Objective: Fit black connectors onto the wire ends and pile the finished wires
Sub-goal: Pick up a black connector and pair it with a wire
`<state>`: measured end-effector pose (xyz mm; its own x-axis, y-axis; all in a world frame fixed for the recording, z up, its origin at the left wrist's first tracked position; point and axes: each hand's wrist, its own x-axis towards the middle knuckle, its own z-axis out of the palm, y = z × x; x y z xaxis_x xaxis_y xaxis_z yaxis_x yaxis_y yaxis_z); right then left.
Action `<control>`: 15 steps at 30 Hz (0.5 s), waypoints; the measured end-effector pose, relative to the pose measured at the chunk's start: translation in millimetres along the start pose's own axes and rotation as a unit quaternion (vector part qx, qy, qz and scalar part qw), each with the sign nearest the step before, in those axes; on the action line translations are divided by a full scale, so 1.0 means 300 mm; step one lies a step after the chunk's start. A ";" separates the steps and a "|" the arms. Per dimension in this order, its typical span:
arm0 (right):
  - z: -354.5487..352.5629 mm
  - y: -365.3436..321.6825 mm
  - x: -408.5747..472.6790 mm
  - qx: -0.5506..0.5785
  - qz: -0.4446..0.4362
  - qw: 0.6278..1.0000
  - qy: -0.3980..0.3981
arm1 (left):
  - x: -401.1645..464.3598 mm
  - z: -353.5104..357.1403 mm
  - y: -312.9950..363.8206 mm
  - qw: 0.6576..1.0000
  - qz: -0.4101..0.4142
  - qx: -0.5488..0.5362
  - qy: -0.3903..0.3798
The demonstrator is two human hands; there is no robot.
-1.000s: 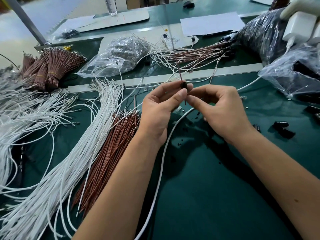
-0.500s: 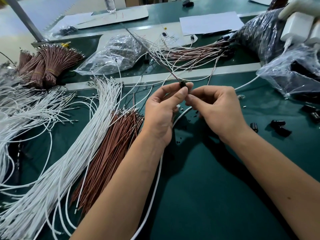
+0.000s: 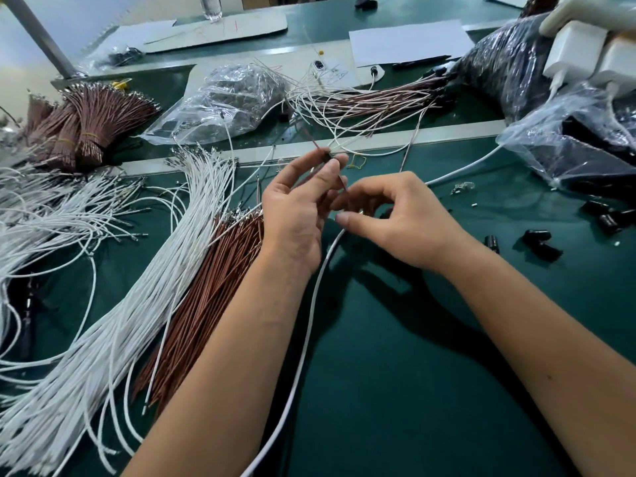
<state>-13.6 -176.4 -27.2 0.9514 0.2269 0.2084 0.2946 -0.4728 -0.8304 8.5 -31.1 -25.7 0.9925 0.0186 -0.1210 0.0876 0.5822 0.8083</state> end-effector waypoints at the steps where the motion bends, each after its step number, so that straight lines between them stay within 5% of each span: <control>1: 0.005 -0.009 0.003 0.035 0.006 0.999 -0.005 | -0.006 0.006 -0.002 1.000 0.008 0.006 -0.004; 9: 0.014 -0.022 0.031 0.131 0.057 0.984 0.108 | -0.019 0.046 0.005 0.999 0.027 0.035 0.017; 15: -0.031 0.018 -0.006 -0.029 0.054 0.998 -0.001 | 0.007 0.002 0.017 0.998 0.013 0.058 0.037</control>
<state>-12.7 -187.2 -27.3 0.9778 0.1736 0.1173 0.1944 -0.5431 -0.8169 11.1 -28.4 -21.5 0.9860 0.0944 -0.1373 0.0753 0.4826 0.8726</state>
